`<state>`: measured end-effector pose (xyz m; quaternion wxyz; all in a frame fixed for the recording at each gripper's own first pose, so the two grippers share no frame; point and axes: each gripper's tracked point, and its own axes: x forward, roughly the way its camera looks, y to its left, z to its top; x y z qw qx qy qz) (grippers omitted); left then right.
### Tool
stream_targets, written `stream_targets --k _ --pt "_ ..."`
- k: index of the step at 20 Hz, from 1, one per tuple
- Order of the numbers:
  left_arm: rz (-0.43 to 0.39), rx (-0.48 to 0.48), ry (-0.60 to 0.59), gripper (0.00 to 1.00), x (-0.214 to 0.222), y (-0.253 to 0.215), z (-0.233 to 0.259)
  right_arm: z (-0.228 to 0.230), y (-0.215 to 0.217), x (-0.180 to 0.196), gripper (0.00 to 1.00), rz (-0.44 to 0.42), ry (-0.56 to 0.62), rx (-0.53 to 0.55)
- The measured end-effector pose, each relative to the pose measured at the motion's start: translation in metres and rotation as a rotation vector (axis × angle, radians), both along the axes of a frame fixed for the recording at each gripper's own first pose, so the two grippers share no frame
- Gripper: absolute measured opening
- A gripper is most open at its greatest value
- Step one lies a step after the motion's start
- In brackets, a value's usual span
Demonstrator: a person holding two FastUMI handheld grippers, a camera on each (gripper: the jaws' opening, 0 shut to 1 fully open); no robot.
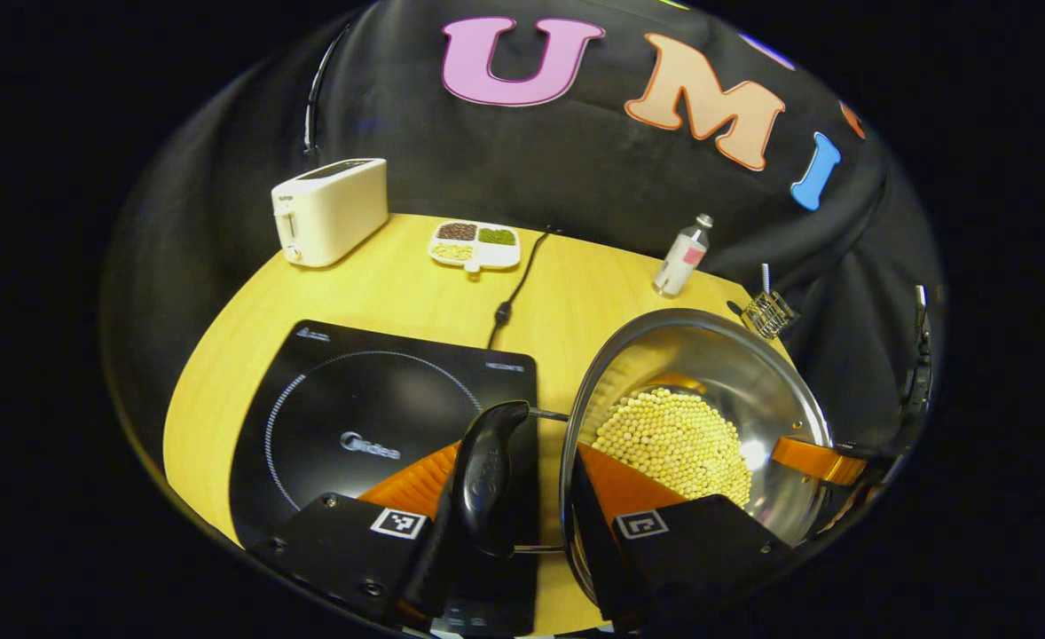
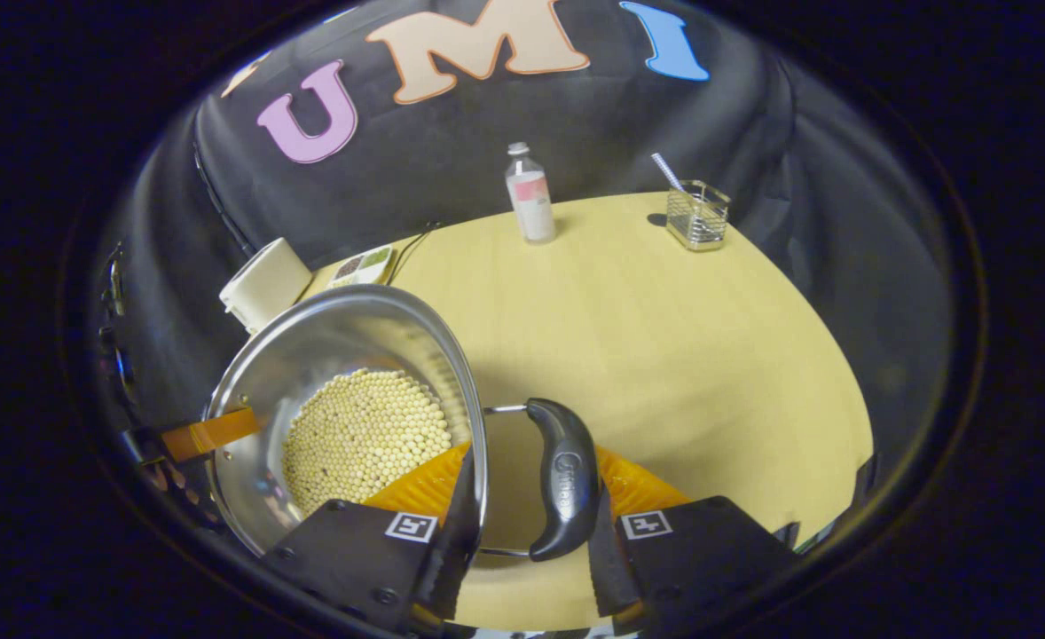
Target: First push the handle of the pot to place it horizontally, then grasp the pot with both hands and set it on the induction cooktop.
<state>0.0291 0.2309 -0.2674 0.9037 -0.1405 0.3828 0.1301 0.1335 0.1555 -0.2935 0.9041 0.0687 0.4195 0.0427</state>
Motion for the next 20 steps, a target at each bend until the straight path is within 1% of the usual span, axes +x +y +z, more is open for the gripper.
stream_targets --k 2,3,5,6,7,8,9,10,11,12,13,18,20 --pt "0.009 0.002 0.008 0.65 -0.012 0.029 0.001 0.000 0.033 -0.004 0.55 0.011 0.002 -0.004" --pt "0.021 -0.004 0.015 0.63 -0.021 0.043 0.000 -0.001 0.049 -0.007 0.55 0.017 0.003 -0.003" --pt "0.041 -0.007 0.020 0.65 -0.036 0.070 -0.001 -0.003 0.081 -0.012 0.55 0.037 0.005 -0.005" --pt "0.048 -0.005 0.023 0.63 -0.043 0.083 -0.002 -0.005 0.094 -0.014 0.55 0.045 0.009 -0.006" --pt "0.051 -0.003 0.031 0.65 -0.051 0.093 -0.004 -0.008 0.107 -0.015 0.60 0.049 0.016 -0.005" --pt "0.055 -0.002 0.036 0.63 -0.057 0.105 -0.005 -0.010 0.119 -0.017 0.55 0.052 0.021 -0.004" --pt "0.059 -0.002 0.040 0.65 -0.061 0.115 -0.006 -0.015 0.129 -0.018 0.55 0.056 0.025 -0.006" --pt "0.061 0.000 0.041 0.65 -0.065 0.125 -0.007 -0.018 0.138 -0.019 0.60 0.055 0.029 -0.006" --pt "0.061 0.001 0.046 0.64 -0.068 0.134 -0.008 -0.020 0.147 -0.019 0.60 0.052 0.034 -0.006" --pt "0.058 0.005 0.047 0.65 -0.069 0.143 -0.010 -0.020 0.156 -0.020 0.60 0.052 0.035 -0.008" --pt "0.058 0.006 0.049 0.64 -0.071 0.149 -0.011 -0.022 0.165 -0.022 0.55 0.050 0.035 -0.010" --pt "0.058 0.000 0.071 0.65 -0.077 0.179 -0.020 -0.034 0.195 -0.022 0.55 0.036 0.046 -0.017" --pt "0.058 0.000 0.066 0.65 -0.076 0.188 -0.020 -0.035 0.203 -0.021 0.55 0.031 0.041 -0.020"
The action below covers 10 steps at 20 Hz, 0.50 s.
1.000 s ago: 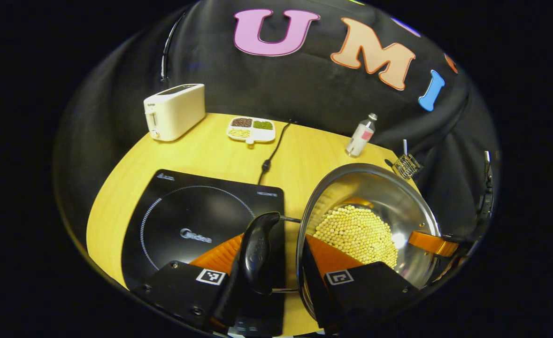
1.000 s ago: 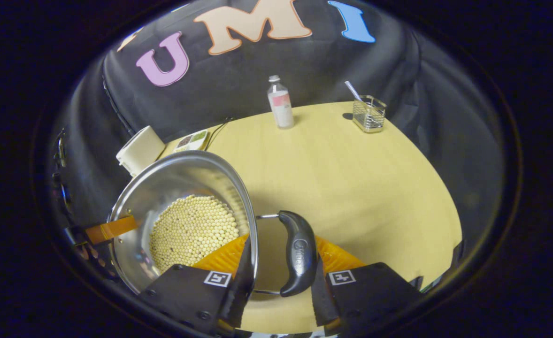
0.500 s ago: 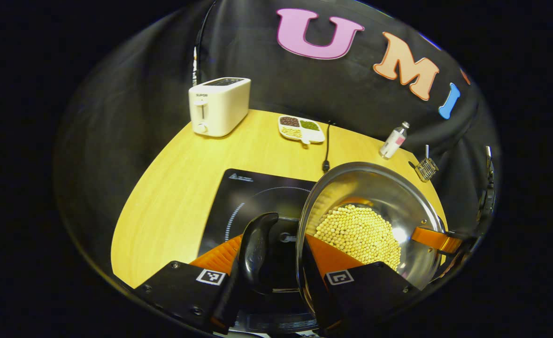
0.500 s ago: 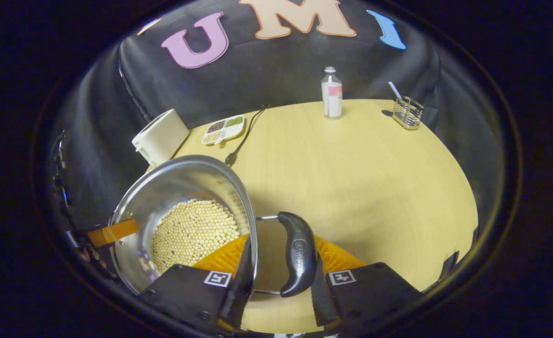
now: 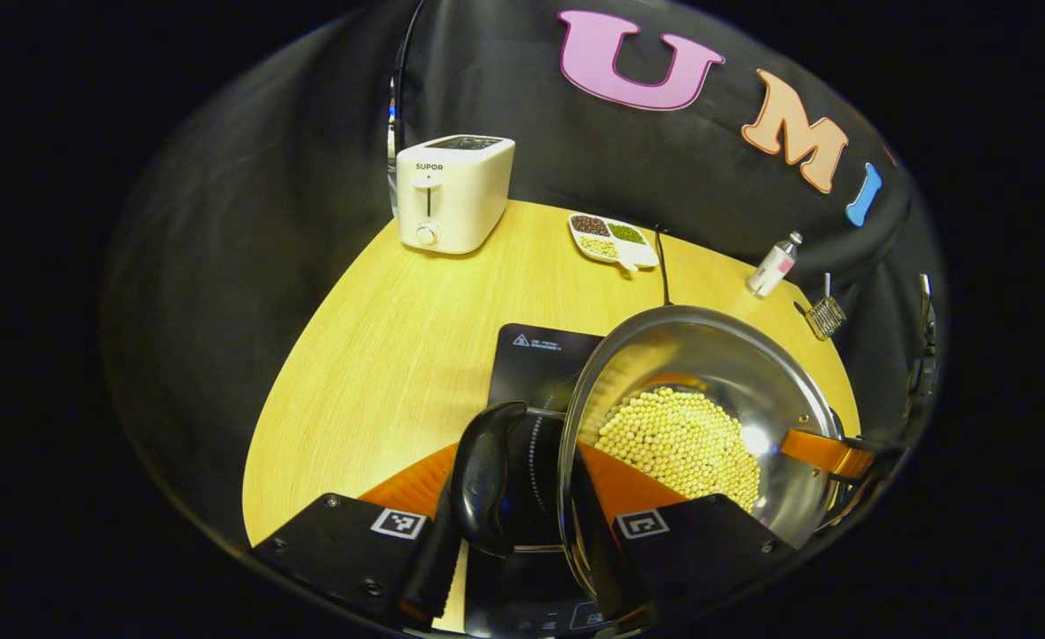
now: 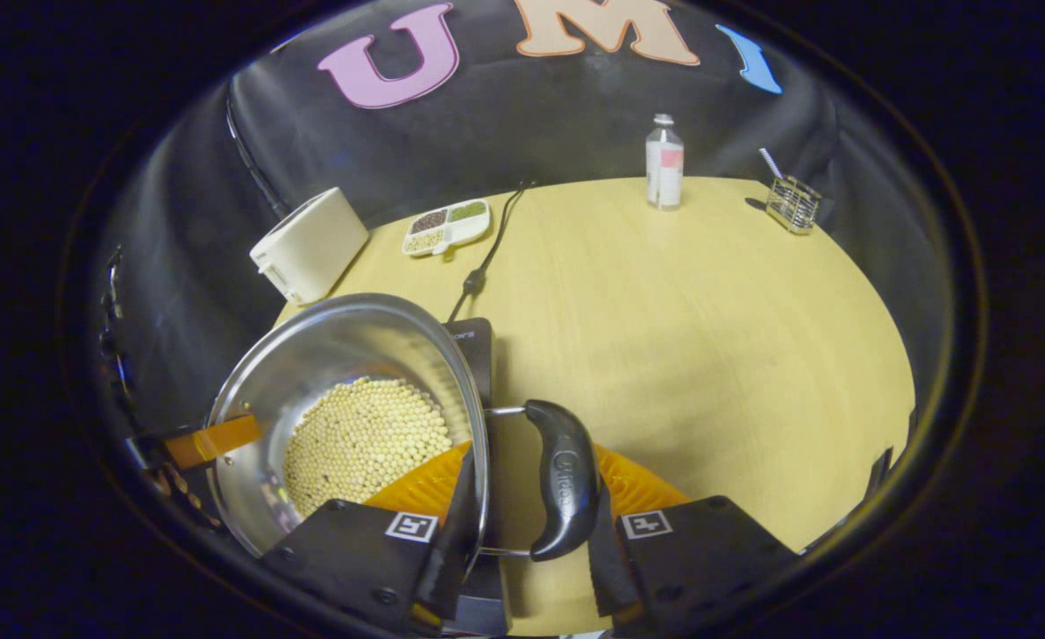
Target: First push the handle of the pot to place it horizontally, then grasp the pot with both hands and set it on the induction cooktop.
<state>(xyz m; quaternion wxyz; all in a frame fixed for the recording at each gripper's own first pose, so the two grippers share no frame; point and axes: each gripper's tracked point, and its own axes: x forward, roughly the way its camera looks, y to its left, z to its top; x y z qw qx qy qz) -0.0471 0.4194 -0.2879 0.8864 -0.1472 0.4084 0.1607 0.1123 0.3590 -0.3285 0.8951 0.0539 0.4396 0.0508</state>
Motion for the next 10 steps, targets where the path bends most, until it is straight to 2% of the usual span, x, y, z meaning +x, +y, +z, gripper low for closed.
stream_targets --k 3,4,6,7,8,10 --pt "-0.006 -0.002 -0.007 0.64 0.0016 0.0093 -0.0018 -0.0006 0.0079 0.0017 0.55 -0.005 -0.010 -0.003" --pt "-0.010 -0.004 -0.013 0.65 0.0030 0.0107 -0.0017 -0.0012 0.0086 0.0022 0.60 -0.008 -0.013 -0.004" --pt "-0.018 -0.010 -0.027 0.63 0.0033 0.0113 -0.0025 -0.0021 0.0076 0.0037 0.60 -0.014 -0.020 -0.001" --pt "-0.018 -0.014 -0.034 0.65 0.0042 0.0104 -0.0039 -0.0043 0.0068 0.0040 0.60 -0.021 -0.018 0.007" --pt "-0.019 -0.012 -0.043 0.64 0.0049 0.0106 -0.0042 -0.0058 0.0068 0.0050 0.55 -0.027 -0.017 0.016" --pt "-0.025 0.000 -0.058 0.66 0.0071 0.0106 -0.0031 -0.0050 0.0069 0.0057 0.55 -0.027 -0.029 0.019"
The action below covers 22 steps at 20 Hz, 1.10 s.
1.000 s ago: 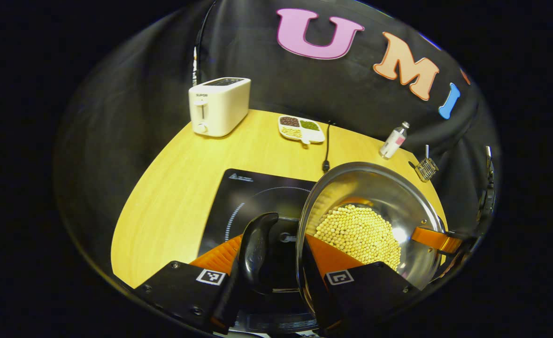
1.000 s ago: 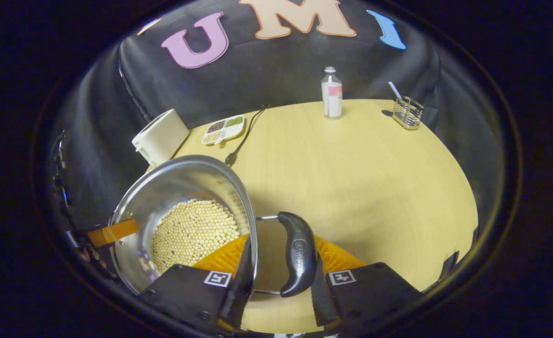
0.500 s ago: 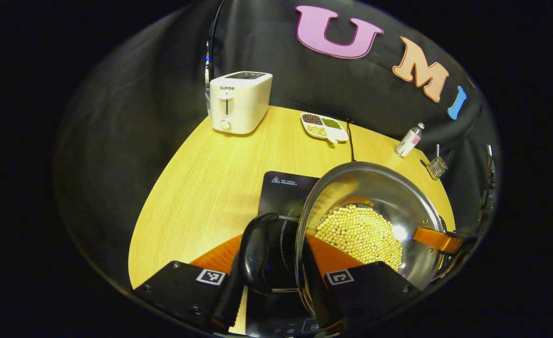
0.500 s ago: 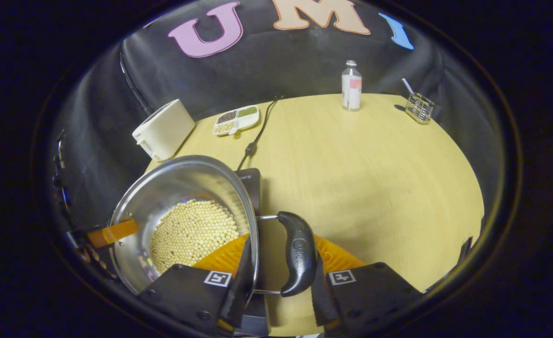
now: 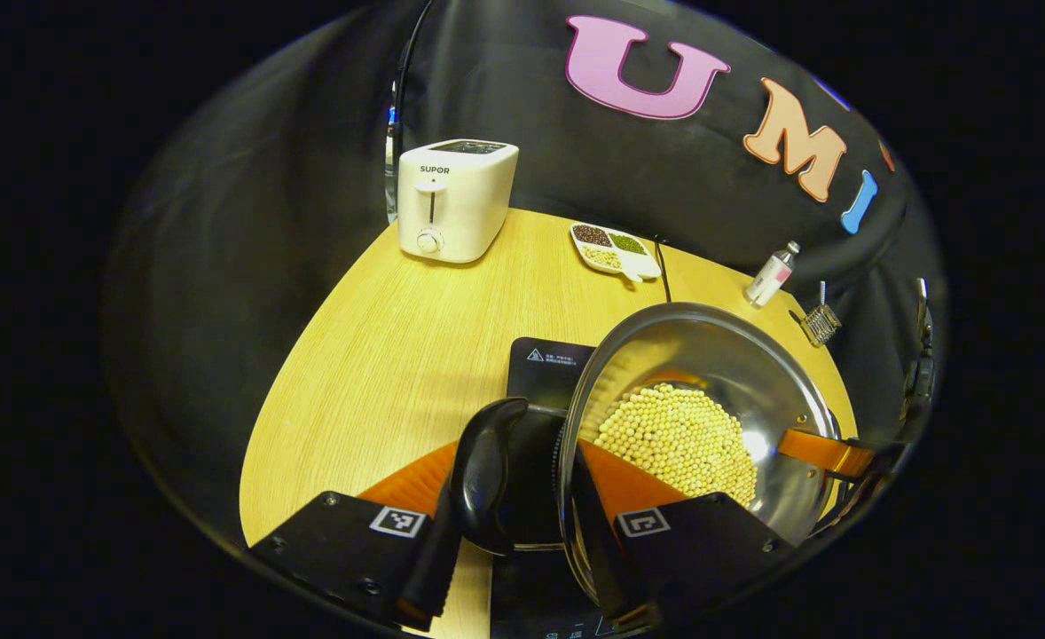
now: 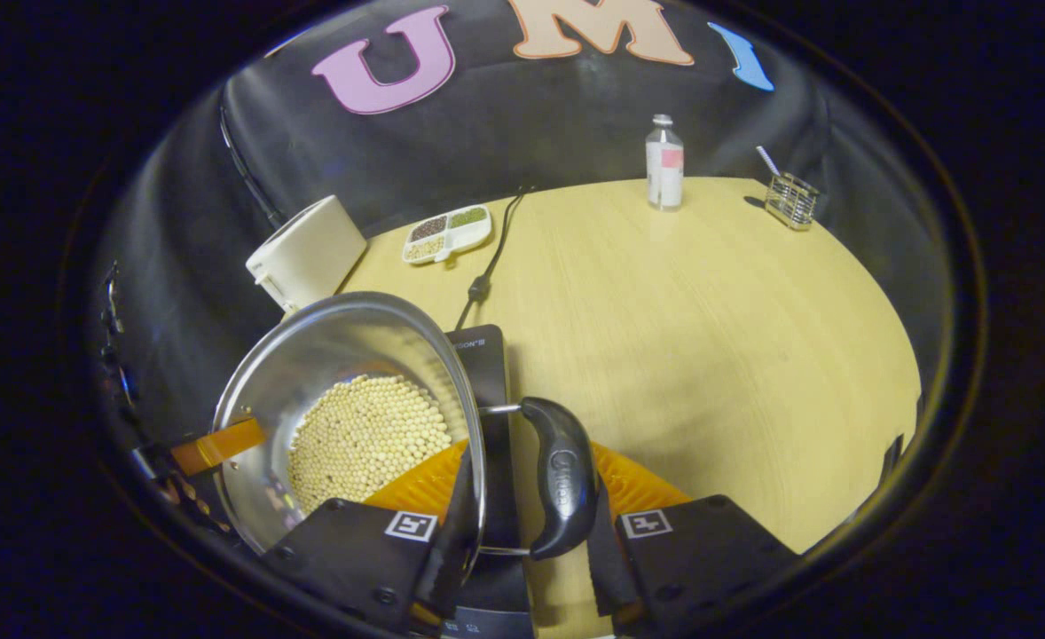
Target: First push the handle of the pot to place it horizontally, then grasp the pot with both hands and set it on the induction cooktop.
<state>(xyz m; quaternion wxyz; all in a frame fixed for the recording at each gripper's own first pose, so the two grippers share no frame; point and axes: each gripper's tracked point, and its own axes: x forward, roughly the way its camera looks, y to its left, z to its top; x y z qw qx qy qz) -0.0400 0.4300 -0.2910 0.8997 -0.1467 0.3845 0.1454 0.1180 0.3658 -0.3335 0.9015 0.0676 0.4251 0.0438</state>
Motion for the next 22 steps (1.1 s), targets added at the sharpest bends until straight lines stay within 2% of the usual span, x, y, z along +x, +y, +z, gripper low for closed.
stream_targets --k 1,2,3,6,7,8,9,10,11,12,15,16,19,20,21,22 --pt "-0.004 0.000 0.006 0.66 -0.0024 -0.0014 -0.0011 -0.0017 0.0005 -0.0013 0.55 0.006 -0.003 -0.005" --pt "-0.001 -0.001 0.000 0.66 -0.0020 -0.0013 0.0001 0.0000 0.0001 -0.0008 0.60 0.007 -0.011 -0.005" --pt "0.001 -0.003 0.002 0.67 -0.0003 -0.0006 -0.0007 0.0001 0.0003 -0.0008 0.56 0.007 -0.010 -0.002" --pt "-0.001 0.005 0.007 0.65 -0.0011 -0.0010 0.0000 -0.0006 -0.0002 0.0000 0.64 0.012 -0.014 -0.006" --pt "-0.002 0.005 0.010 0.66 -0.0016 -0.0012 -0.0001 -0.0020 -0.0006 0.0013 0.59 0.012 -0.016 -0.011" --pt "-0.003 0.005 0.009 0.66 -0.0008 -0.0013 0.0005 -0.0001 -0.0009 0.0003 0.60 0.011 -0.020 -0.014" --pt "-0.004 0.004 0.011 0.66 -0.0014 -0.0015 -0.0003 -0.0010 -0.0005 0.0006 0.69 0.010 -0.017 -0.015" --pt "-0.004 0.005 0.011 0.66 -0.0012 -0.0017 -0.0007 0.0003 -0.0009 0.0002 0.60 0.007 -0.018 -0.014" --pt "-0.005 0.005 0.012 0.67 -0.0012 -0.0015 0.0000 -0.0019 -0.0006 0.0002 0.66 0.006 -0.016 -0.016" --pt "-0.007 0.005 0.015 0.67 -0.0015 -0.0015 0.0001 -0.0012 -0.0002 0.0001 0.61 0.006 -0.017 -0.016" --pt "-0.010 0.005 0.014 0.70 -0.0008 -0.0015 -0.0003 -0.0030 0.0014 0.0003 0.60 0.016 -0.009 -0.016" --pt "-0.010 0.009 0.014 0.69 0.0000 -0.0008 -0.0005 -0.0036 0.0013 -0.0004 0.69 0.019 -0.004 -0.016" --pt "-0.026 0.043 0.036 0.74 0.0009 -0.0006 -0.0043 -0.0031 0.0035 -0.0006 0.71 0.025 -0.003 -0.005" --pt "-0.029 0.059 0.030 0.77 0.0031 0.0005 -0.0030 -0.0039 0.0057 -0.0008 0.75 0.031 0.000 0.000" --pt "-0.029 0.059 0.029 0.75 0.0031 -0.0003 -0.0038 -0.0054 0.0065 -0.0013 0.86 0.037 0.005 0.002" --pt "-0.029 0.054 0.030 0.78 0.0039 -0.0017 -0.0040 -0.0070 0.0073 -0.0017 0.89 0.042 0.009 -0.001"
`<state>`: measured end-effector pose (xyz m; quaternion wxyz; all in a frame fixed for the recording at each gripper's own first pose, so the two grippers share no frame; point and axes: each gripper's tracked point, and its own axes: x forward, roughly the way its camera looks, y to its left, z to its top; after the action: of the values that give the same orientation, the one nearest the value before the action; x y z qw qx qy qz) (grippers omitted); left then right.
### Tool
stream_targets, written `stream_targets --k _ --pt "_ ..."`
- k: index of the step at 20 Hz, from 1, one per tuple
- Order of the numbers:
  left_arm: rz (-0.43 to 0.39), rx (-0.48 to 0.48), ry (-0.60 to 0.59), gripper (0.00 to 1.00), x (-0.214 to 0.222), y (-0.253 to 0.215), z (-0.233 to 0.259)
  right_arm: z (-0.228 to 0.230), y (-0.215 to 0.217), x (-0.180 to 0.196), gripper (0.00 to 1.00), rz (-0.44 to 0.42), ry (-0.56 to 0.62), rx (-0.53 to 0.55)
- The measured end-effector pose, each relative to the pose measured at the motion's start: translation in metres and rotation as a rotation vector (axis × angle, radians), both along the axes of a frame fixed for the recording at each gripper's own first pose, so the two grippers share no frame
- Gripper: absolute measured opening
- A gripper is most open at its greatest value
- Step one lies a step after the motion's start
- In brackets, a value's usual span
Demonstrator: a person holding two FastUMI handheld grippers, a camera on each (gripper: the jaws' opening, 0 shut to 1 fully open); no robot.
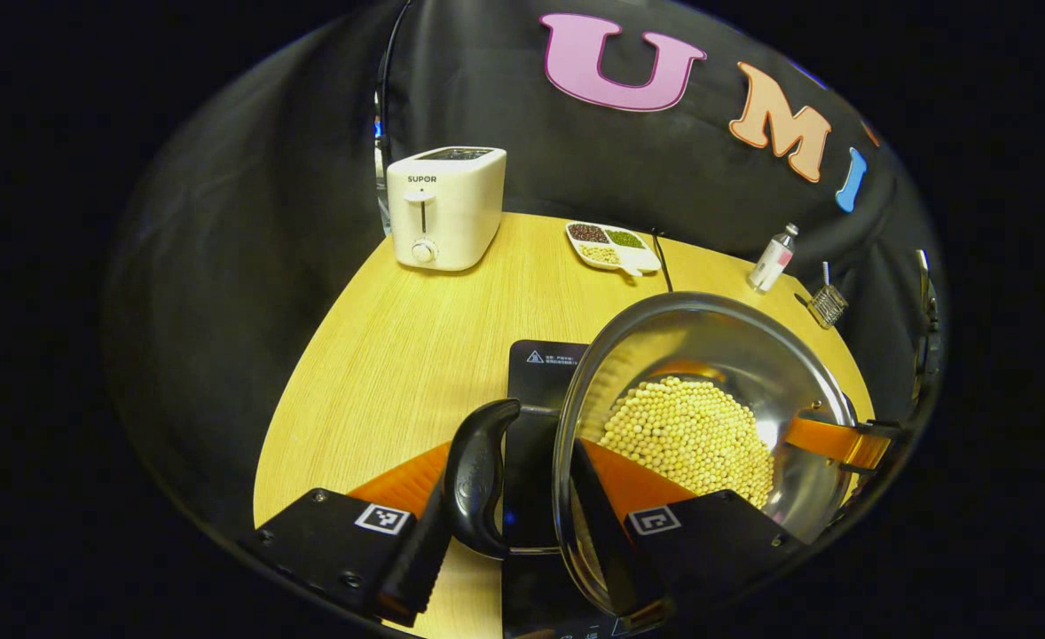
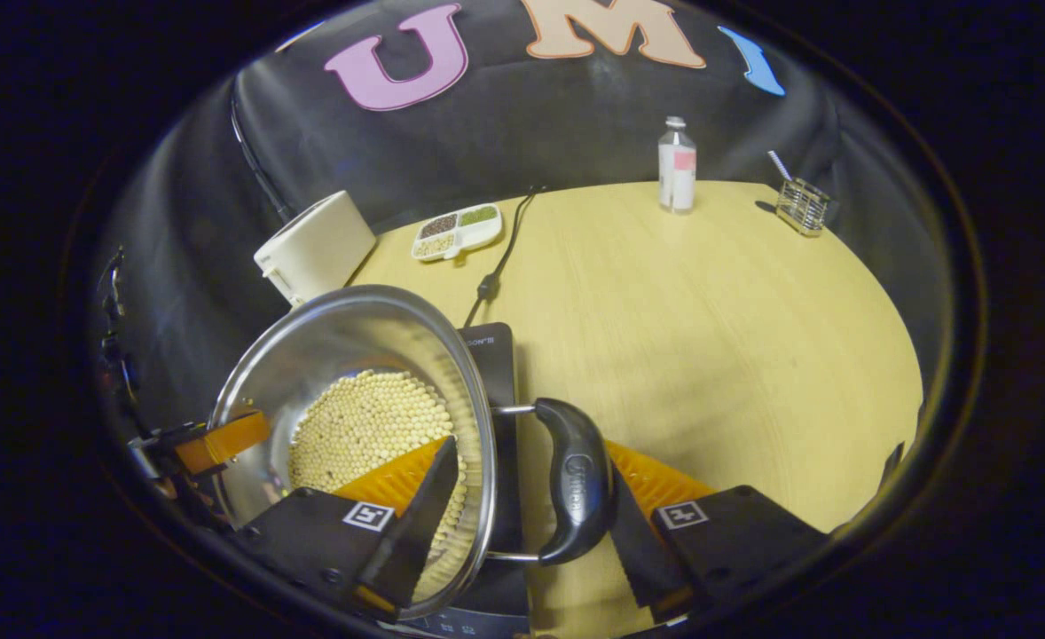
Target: First push the handle of the pot to place it horizontally, then grasp the pot with both hands and set it on the induction cooktop.
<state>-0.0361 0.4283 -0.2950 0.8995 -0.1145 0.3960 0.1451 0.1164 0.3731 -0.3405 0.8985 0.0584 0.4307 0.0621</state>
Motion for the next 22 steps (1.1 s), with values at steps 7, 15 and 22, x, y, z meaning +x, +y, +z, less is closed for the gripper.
stream_targets --k 7,15,22 --pt "0.012 0.029 -0.021 0.98 0.007 0.006 0.002 -0.001 0.001 0.006 0.96 0.010 0.000 0.005" --pt "-0.030 0.132 -0.164 0.98 0.029 0.009 0.040 0.036 0.007 0.026 0.94 0.053 -0.157 0.027" --pt "-0.041 0.319 -0.353 0.98 0.048 0.013 0.108 0.107 0.007 0.035 0.99 0.106 -0.379 0.051"
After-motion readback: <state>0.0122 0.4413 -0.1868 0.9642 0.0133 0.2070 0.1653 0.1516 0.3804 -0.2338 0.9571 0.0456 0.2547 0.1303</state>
